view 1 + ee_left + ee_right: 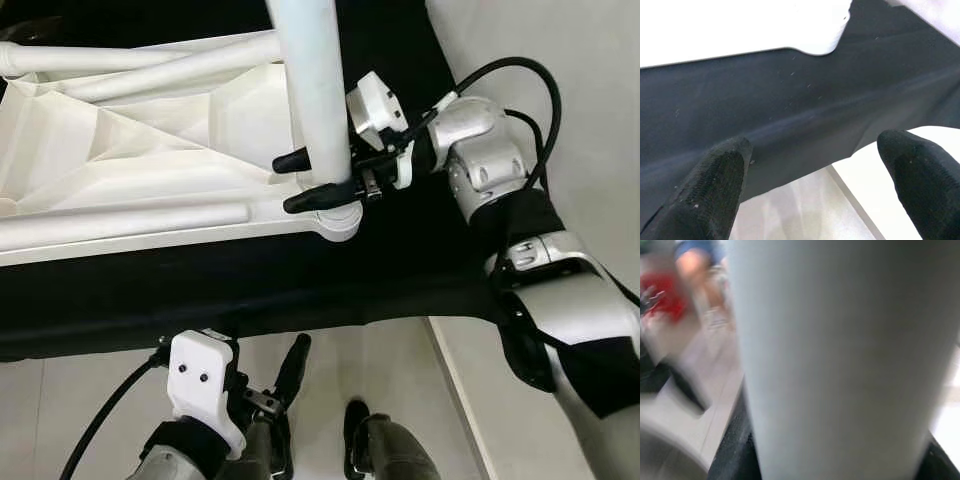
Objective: Building children table
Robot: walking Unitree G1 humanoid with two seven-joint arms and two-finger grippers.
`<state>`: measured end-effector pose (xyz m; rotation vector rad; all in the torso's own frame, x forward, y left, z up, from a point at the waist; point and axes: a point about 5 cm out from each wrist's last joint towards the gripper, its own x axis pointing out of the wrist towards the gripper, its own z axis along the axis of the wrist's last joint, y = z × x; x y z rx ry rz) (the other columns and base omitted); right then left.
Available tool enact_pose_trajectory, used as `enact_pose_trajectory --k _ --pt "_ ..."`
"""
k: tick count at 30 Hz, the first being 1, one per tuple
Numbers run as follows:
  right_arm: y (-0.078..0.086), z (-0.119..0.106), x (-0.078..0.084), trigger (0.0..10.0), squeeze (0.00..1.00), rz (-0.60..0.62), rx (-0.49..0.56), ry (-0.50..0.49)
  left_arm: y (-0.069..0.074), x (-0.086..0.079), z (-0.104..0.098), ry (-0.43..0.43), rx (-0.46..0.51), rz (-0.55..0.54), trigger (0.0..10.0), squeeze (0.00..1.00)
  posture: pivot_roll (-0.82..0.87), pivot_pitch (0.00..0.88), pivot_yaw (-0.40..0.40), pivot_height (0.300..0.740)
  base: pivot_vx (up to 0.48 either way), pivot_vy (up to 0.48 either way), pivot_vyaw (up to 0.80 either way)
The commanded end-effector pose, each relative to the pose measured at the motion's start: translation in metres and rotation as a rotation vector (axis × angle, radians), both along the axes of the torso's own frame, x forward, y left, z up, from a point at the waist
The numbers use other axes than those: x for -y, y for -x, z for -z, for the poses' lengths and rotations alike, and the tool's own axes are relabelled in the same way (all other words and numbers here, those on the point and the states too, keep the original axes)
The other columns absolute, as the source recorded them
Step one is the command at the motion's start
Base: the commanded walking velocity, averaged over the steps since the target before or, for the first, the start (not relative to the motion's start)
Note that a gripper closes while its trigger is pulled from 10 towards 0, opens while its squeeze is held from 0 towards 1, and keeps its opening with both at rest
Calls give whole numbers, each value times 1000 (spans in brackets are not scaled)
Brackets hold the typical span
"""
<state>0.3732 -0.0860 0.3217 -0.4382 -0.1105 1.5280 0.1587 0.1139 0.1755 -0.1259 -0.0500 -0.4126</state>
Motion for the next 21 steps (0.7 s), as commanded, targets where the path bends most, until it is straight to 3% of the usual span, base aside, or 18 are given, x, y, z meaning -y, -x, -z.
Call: enact_pose_trajectory --k 1,13,18,21 --pt "-12 51 17 10000 0 195 -214 58 3 -1 4 -2 -24 -8 10000 0 -15 437 20 740 0 0 0" --pt "-17 59 30 10000 0 351 -255 -73 3 -1 5 -2 -26 -7 10000 0 -21 425 32 740 0 0 0" --pt "-7 58 31 10000 0 260 -222 -141 3 -2 6 -4 -27 -6 10000 0 -21 421 34 740 0 0 0" --pt "-2 61 33 10000 0 210 -215 -128 2 -2 6 -5 -28 -6 10000 0 -20 419 37 740 0 0 0"
